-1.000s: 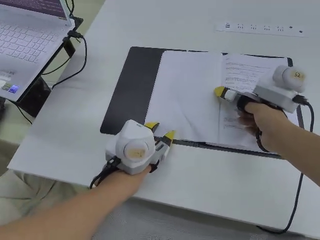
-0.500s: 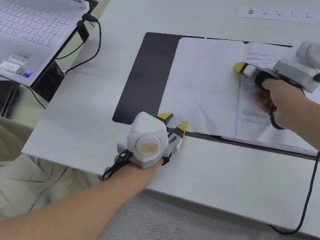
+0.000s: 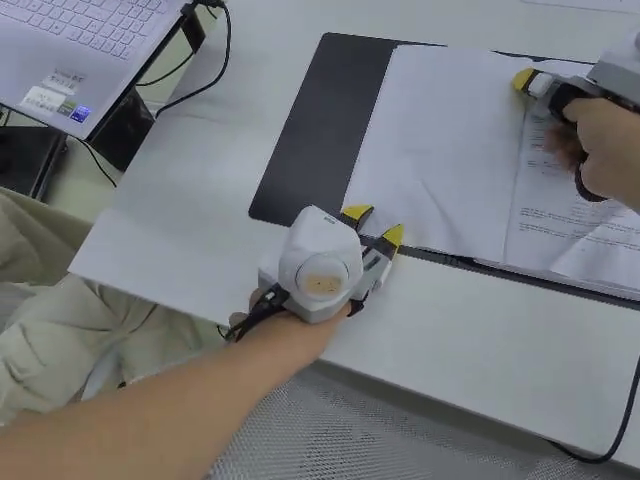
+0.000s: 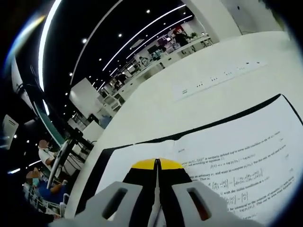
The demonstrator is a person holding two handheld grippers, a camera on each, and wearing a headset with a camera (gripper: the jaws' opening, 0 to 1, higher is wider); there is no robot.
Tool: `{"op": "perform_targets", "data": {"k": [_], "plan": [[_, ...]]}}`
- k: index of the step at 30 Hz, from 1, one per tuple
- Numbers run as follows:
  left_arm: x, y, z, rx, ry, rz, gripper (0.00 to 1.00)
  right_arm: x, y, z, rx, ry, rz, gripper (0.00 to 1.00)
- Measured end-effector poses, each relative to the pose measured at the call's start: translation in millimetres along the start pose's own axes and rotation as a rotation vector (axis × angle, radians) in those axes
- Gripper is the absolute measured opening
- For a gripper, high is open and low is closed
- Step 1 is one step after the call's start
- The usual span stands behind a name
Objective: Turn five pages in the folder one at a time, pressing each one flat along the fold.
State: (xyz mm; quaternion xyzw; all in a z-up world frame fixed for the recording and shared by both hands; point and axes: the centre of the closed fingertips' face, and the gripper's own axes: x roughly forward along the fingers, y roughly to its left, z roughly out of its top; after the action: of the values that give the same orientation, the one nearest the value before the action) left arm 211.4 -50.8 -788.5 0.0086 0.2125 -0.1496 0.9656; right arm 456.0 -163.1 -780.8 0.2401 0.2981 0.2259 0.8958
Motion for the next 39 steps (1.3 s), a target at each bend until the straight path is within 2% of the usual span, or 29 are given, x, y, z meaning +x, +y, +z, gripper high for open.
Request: {"op": "perform_targets", "data": {"k": [5, 8, 12, 17, 20, 28, 34, 36, 39], "plan": [[0.0, 0.3, 0.0, -0.008, -0.006, 0.003, 0.22, 13.5, -7.0, 14.0, -0.063, -0.059, -0.036, 0.00], [0.3, 0.3, -0.3, -0.009, -0.007, 0.004, 0.22, 13.5, -6.0, 14.3, -0.145, -0.065, -0.056, 0.00], [0.4, 0.2, -0.4, -0.010, -0.006, 0.005, 0.22, 10.8, -7.8, 12.8, -0.164, -0.060, -0.066, 0.00], [1.3, 0.2, -1.2, -0.010, -0.006, 0.005, 0.22, -2.7, -2.4, -2.5, -0.191, -0.030, -0.040, 0.00], [1.2, 0.0, -1.2, -0.008, -0.006, 0.004, 0.22, -6.0, -4.0, -6.4, -0.194, -0.028, -0.034, 0.00], [0.8, -0.6, -0.9, -0.004, -0.007, 0.003, 0.22, -22.7, 4.0, -21.7, -0.229, 0.002, -0.010, 0.00], [-0.3, -0.8, -0.2, -0.004, -0.006, 0.003, 0.22, -54.0, 22.6, -38.1, -0.218, 0.002, -0.009, 0.00], [-0.7, -0.8, -0.1, -0.006, -0.007, 0.003, 0.22, -52.4, 21.2, -34.6, -0.220, 0.002, -0.007, 0.00], [-1.0, -0.8, -0.1, -0.006, -0.007, 0.003, 0.22, -67.4, 29.3, -41.4, -0.213, 0.000, -0.006, 0.00]]}}
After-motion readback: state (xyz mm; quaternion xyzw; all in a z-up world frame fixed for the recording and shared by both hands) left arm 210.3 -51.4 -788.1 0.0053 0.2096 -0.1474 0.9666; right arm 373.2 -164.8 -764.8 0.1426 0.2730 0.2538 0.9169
